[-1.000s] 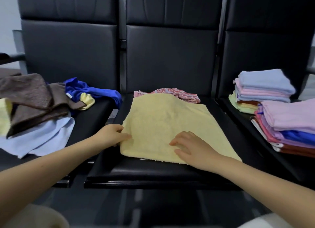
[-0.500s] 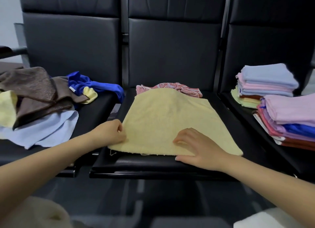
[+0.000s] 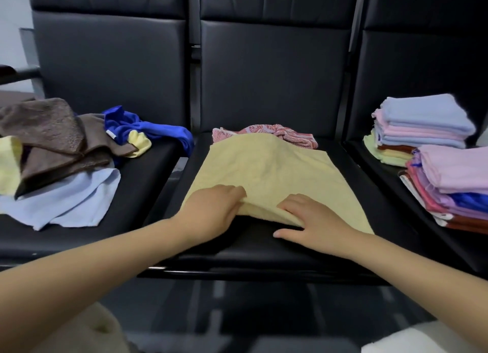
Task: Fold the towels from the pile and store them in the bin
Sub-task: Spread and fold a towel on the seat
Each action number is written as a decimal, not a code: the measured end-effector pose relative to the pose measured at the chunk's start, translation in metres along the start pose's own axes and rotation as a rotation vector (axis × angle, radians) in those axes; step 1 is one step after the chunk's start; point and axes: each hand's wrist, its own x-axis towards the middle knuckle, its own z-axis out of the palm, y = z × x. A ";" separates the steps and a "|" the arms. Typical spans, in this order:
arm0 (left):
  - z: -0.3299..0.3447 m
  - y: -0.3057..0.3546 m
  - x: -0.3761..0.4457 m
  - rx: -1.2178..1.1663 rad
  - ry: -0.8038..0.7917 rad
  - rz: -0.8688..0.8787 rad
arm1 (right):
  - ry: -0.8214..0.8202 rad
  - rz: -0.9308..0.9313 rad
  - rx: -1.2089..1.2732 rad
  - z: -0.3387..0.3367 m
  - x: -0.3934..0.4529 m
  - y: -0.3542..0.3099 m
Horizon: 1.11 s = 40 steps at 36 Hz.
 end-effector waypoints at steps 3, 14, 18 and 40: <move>-0.007 -0.016 0.007 0.022 0.033 -0.080 | -0.023 0.033 -0.090 -0.012 0.001 0.017; -0.019 -0.064 0.004 -0.356 -0.273 -0.327 | 0.138 0.402 0.518 -0.058 -0.037 0.070; -0.016 -0.057 -0.003 -0.610 -0.202 -0.423 | 0.153 0.453 0.722 -0.060 -0.050 0.066; -0.052 -0.067 0.044 -0.516 -0.363 -0.435 | 0.346 0.670 0.645 -0.082 -0.018 0.076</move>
